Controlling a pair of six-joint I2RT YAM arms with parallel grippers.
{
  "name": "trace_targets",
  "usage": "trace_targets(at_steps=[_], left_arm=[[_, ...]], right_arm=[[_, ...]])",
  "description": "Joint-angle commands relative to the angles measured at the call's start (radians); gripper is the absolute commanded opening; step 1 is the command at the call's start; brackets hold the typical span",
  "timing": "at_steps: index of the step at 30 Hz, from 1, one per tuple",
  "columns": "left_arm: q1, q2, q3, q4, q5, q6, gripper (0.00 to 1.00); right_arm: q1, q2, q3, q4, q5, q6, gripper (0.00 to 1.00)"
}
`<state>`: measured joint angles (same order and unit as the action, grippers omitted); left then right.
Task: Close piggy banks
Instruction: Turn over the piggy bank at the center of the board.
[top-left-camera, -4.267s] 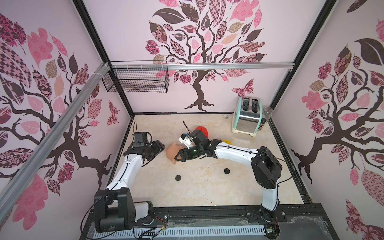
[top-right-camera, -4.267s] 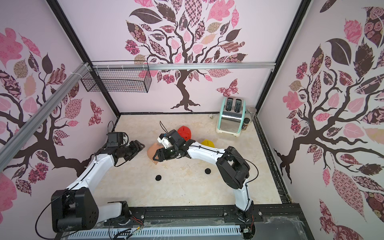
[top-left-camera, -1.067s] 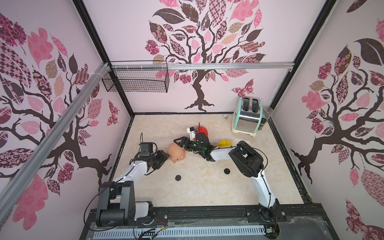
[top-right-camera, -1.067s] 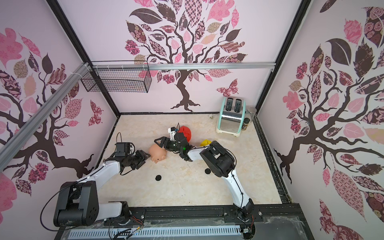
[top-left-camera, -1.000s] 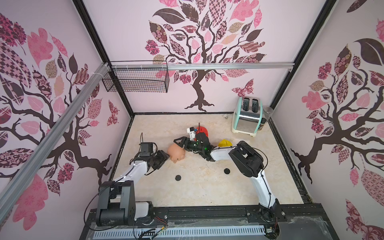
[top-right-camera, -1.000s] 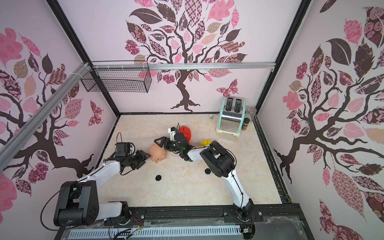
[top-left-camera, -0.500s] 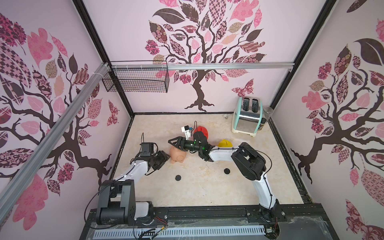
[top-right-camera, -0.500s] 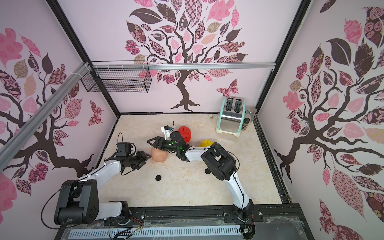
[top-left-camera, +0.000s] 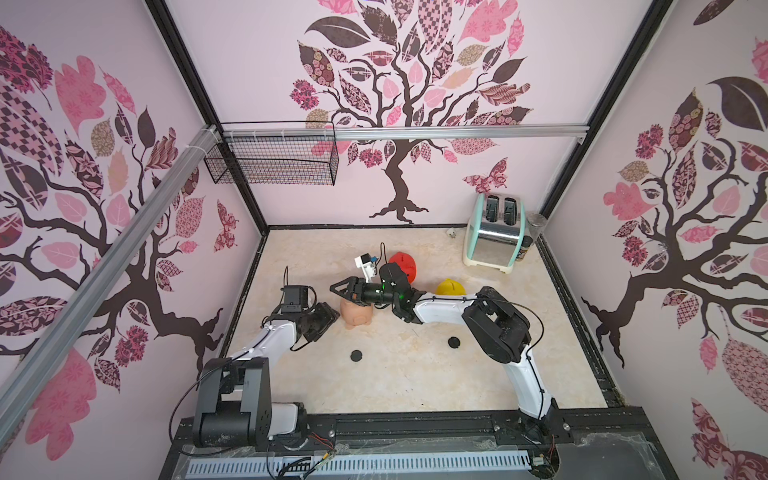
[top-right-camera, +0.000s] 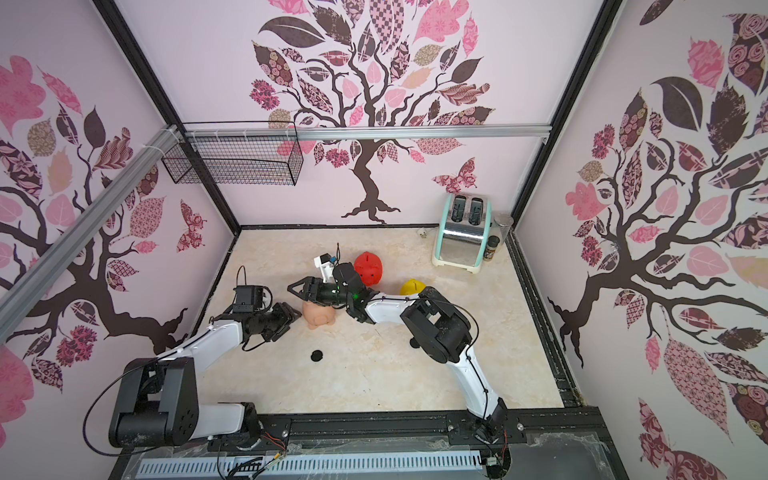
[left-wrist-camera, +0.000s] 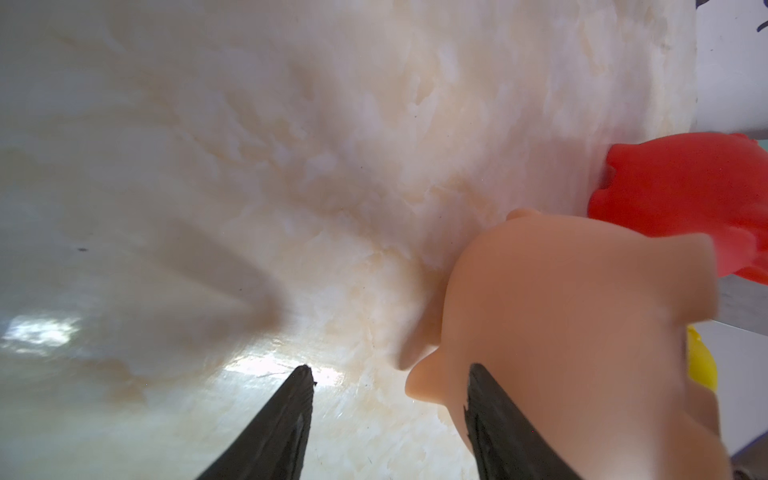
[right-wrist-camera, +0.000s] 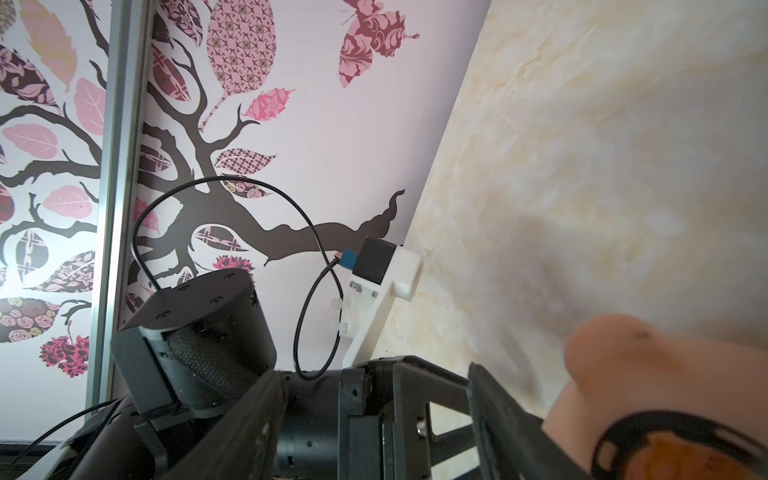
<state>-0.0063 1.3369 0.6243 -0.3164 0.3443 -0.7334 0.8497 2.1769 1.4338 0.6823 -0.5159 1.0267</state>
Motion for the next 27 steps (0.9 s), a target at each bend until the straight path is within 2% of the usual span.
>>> trace_targets(at_steps=[1, 5, 9, 15, 18, 24, 27], left_arm=[[0.005, -0.051, 0.020, -0.032, -0.043, 0.006, 0.62], [0.012, -0.115, 0.021, -0.058, -0.080, -0.001, 0.62], [0.027, -0.169, 0.043, -0.097, -0.077, 0.010, 0.62], [0.053, -0.207, 0.120, -0.160, -0.057, 0.054, 0.62], [0.067, -0.176, 0.193, -0.168, -0.034, 0.084, 0.62], [0.065, 0.023, 0.386, -0.225, 0.090, 0.169, 0.61], [0.063, 0.092, 0.443, -0.215, 0.109, 0.191, 0.59]], right_arm=[[0.005, -0.079, 0.044, -0.096, 0.008, -0.071, 0.73], [0.005, -0.143, 0.051, -0.187, 0.042, -0.154, 0.73], [0.005, -0.216, 0.070, -0.362, 0.090, -0.270, 0.75], [0.002, -0.343, 0.006, -0.639, 0.267, -0.427, 0.78], [0.002, -0.389, -0.066, -0.697, 0.304, -0.457, 0.79], [0.009, -0.417, -0.170, -0.753, 0.337, -0.475, 0.79], [0.016, -0.416, -0.210, -0.747, 0.340, -0.482, 0.79]])
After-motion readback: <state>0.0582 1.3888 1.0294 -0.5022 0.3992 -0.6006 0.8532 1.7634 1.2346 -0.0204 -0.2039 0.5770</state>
